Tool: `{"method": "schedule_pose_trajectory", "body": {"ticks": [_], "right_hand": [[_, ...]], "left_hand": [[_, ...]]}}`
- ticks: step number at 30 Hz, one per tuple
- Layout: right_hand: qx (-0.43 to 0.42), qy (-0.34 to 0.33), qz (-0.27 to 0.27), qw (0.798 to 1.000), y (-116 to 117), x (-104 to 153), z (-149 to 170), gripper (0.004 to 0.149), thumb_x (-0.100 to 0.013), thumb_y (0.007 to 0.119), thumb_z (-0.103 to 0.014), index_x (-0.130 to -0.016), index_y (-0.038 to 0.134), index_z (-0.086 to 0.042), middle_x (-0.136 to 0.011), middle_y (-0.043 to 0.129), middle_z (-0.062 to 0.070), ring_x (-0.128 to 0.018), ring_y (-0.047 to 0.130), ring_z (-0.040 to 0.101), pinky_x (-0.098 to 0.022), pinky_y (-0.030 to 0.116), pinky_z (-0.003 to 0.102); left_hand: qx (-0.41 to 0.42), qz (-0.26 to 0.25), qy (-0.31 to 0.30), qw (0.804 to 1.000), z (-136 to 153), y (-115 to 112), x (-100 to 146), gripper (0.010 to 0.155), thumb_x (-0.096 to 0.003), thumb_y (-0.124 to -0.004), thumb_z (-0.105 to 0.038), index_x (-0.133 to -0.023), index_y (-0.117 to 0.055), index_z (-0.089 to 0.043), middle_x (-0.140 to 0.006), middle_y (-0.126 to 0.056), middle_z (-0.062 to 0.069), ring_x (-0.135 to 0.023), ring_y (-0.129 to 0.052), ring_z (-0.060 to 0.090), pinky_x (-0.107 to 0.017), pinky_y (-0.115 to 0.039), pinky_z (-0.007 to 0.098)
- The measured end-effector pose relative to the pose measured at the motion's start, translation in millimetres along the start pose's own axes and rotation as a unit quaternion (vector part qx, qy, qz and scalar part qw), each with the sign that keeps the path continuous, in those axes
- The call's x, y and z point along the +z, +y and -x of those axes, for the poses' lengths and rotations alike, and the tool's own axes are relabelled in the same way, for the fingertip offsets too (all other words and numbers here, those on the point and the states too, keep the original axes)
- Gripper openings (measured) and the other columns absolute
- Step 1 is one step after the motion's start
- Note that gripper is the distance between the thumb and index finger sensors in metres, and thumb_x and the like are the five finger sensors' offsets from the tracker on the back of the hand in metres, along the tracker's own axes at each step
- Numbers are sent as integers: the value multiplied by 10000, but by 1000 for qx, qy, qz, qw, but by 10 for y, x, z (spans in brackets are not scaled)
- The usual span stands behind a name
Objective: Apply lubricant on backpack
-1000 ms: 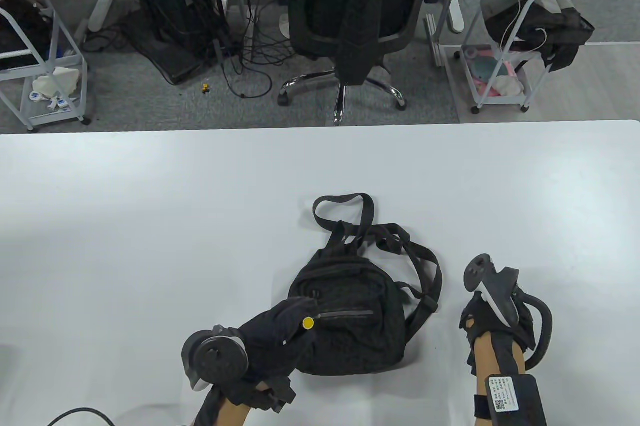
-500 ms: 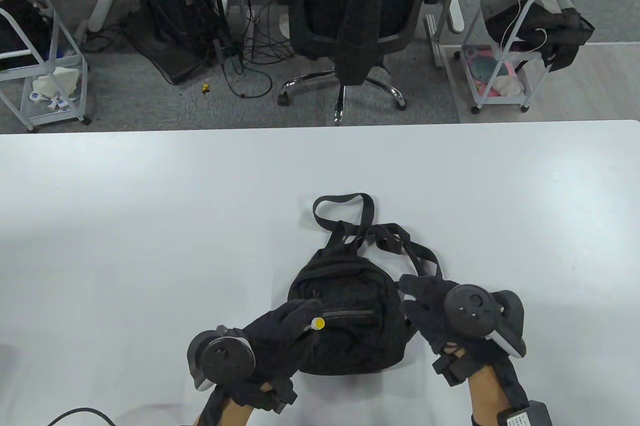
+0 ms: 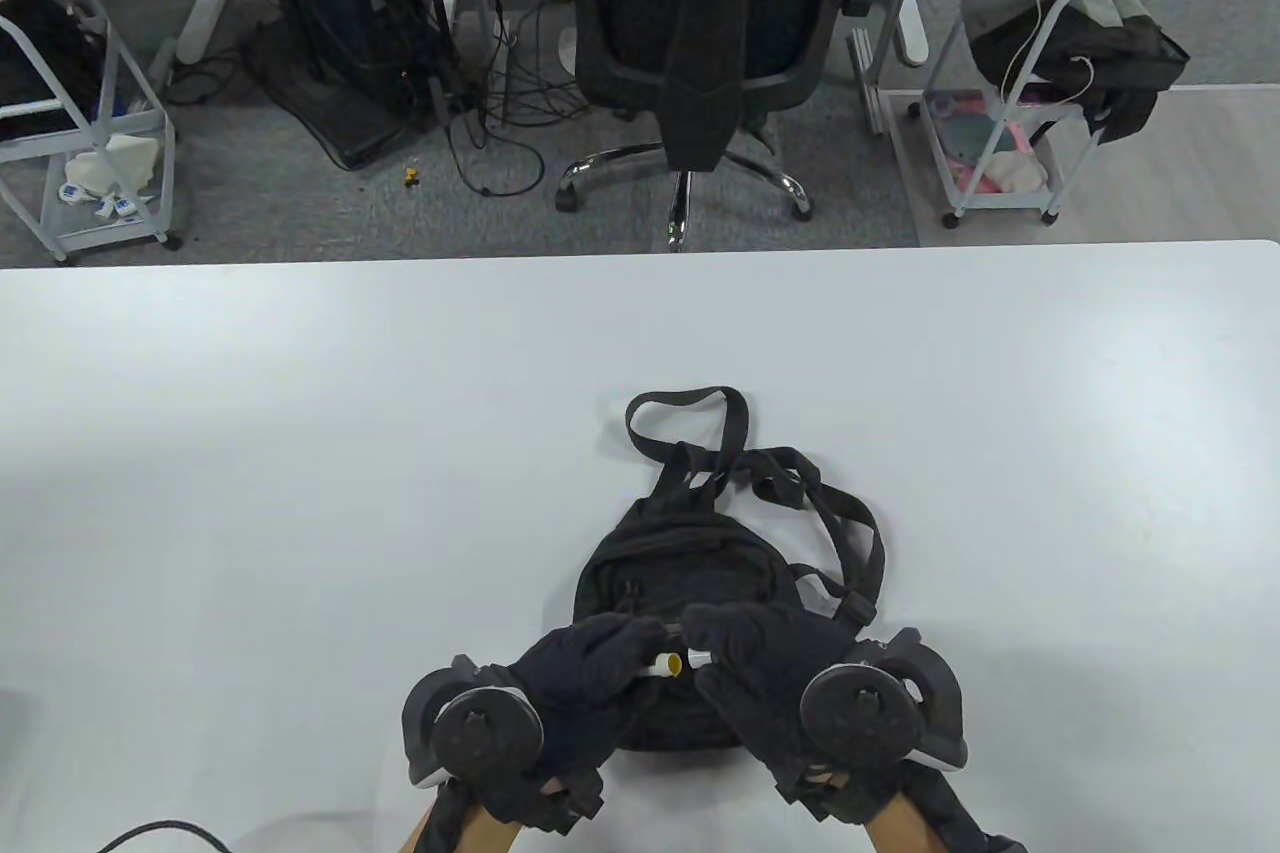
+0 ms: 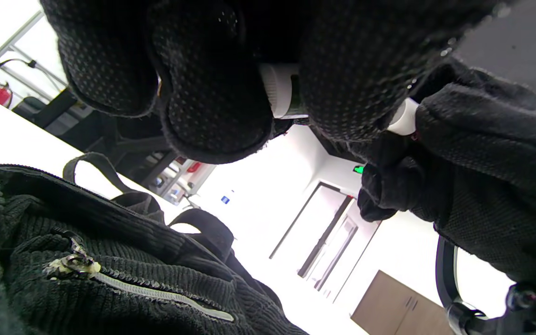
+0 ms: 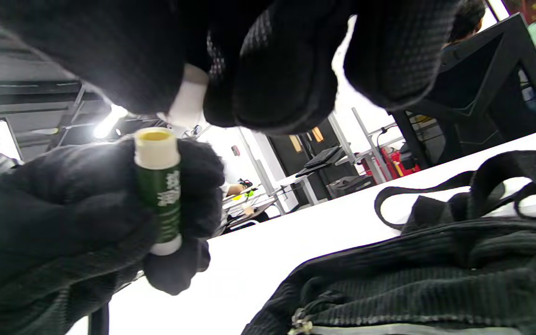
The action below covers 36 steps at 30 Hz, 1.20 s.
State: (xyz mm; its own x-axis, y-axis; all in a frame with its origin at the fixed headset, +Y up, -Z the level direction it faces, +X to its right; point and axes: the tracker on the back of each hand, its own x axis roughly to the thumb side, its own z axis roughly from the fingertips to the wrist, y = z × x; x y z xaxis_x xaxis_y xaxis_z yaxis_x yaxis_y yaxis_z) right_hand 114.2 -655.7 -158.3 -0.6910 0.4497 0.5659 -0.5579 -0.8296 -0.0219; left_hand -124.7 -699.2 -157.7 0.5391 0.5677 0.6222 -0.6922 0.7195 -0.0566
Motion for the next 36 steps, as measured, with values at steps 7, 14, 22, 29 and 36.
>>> {"method": "schedule_pose_trajectory", "body": {"ticks": [7,14,22,29,36], "right_hand": [[28,-8,-6,1000,34,1,-69,513,-443,909,-432,-923,770,-315,-825,928,-16,-520,1060,148,-523,854,460],[24,-12,-1,1000,64,-1,-85,510,-441,917,-424,-919,775,-315,-827,931,-19,-515,1064,142,-519,858,456],[35,-19,-1,999,126,-15,-136,487,-428,926,-400,-886,795,-301,-797,938,-1,-487,1065,136,-518,865,436],[-14,-34,7,999,95,-22,-131,485,-424,915,-385,-879,791,-274,-777,922,18,-474,1059,133,-531,873,422],[-10,-35,34,999,125,-11,-156,485,-428,928,-416,-882,804,-300,-764,942,-1,-462,1067,121,-519,878,416]], "left_hand": [[-9,9,-2,1000,-12,-30,-5,544,-408,-955,-330,-894,-894,-96,-830,-931,156,-470,-1081,284,-534,-884,594],[-6,8,-5,1000,-22,-23,-5,541,-408,-956,-332,-892,-897,-97,-828,-933,155,-466,-1086,280,-531,-890,590],[-21,7,-5,1000,-61,-38,6,540,-399,-964,-321,-875,-906,-72,-801,-941,166,-442,-1091,286,-557,-903,577],[-11,-19,-11,1000,-155,-4,12,535,-385,-976,-306,-846,-922,-40,-768,-953,191,-396,-1100,309,-527,-934,588],[22,-23,12,999,-32,31,7,560,-382,-987,-398,-837,-920,-79,-770,-962,156,-446,-1147,293,-567,-890,597]]}}
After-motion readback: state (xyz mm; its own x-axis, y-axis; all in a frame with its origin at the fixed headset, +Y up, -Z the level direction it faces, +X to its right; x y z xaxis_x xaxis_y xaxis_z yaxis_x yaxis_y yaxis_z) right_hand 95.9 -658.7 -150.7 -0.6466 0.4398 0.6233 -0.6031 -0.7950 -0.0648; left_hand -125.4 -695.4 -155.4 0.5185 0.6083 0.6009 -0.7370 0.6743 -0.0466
